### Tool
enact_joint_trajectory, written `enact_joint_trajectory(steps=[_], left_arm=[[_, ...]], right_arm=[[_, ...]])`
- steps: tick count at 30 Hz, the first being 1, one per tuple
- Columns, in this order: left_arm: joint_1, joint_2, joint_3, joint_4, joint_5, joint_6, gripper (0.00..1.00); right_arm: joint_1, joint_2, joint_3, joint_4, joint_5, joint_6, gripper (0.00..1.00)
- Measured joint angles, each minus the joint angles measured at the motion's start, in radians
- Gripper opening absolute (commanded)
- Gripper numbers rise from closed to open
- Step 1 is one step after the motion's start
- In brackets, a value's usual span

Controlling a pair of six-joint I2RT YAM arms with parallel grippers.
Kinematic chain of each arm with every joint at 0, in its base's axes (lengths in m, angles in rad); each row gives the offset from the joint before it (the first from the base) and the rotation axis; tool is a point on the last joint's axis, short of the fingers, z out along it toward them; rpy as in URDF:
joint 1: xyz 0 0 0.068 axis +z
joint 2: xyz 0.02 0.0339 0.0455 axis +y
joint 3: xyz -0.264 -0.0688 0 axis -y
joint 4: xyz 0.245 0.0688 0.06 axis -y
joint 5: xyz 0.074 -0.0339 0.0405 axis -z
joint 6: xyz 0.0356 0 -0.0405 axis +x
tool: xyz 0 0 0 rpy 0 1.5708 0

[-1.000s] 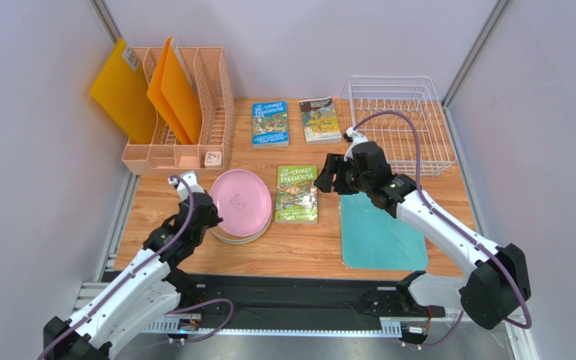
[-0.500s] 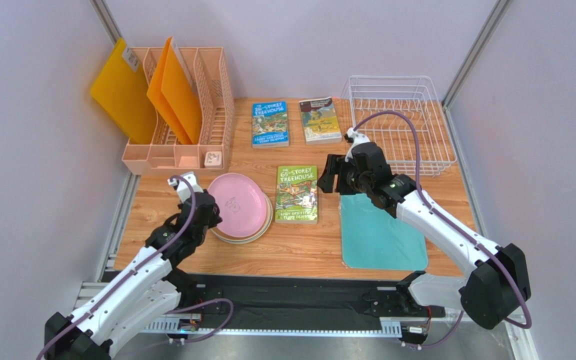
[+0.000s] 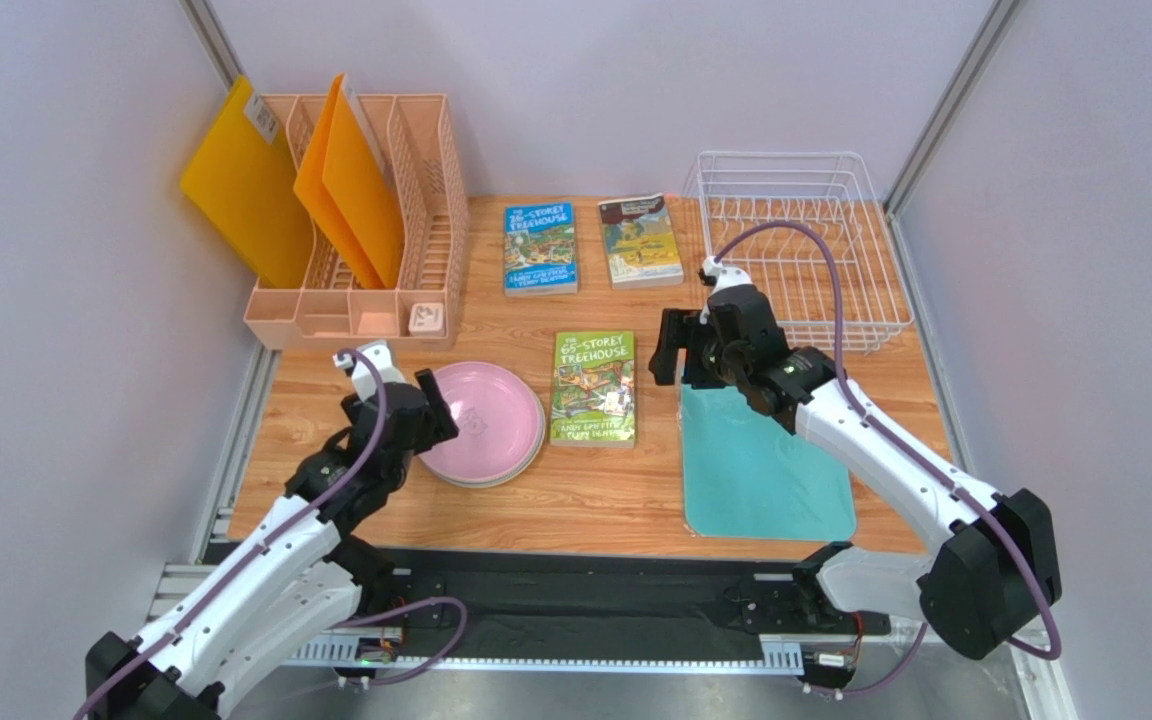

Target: Unload the plates from the dish rack

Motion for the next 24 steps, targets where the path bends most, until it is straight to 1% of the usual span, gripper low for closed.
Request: enact_joint_trajectory(steps=[2,7,13,18,22,24], left_arm=[[0.0,0.001,0.027,-0.015,0.0,0.014,0.92],[0.0,-0.004,0.134,-0.039,-0.008,0.049,0.94],[0.0,-0.008,0.263,-0.037,0.011,0.155,0.95],[0.0,0.029,0.331,0.082,0.116,0.323,0.95],[0.0,0.082,0.346,0.196,0.194,0.45,0.95],[0.0,0.119,0.354,0.231,0.211,0.499,0.97]], right_arm=[[-0.006,-0.004,0.0,-0.011,0.022,-0.013,0.87],[-0.03,-0.025,0.015,-0.033,0.073,-0.048,0.88],[-0.065,-0.066,0.053,-0.056,0.18,-0.111,0.9],[-0.093,-0.119,0.061,-0.04,0.356,-0.179,0.92],[-0.113,-0.184,0.021,0.055,0.468,-0.228,0.92],[-0.117,-0.204,0.007,0.095,0.511,-0.245,0.92]])
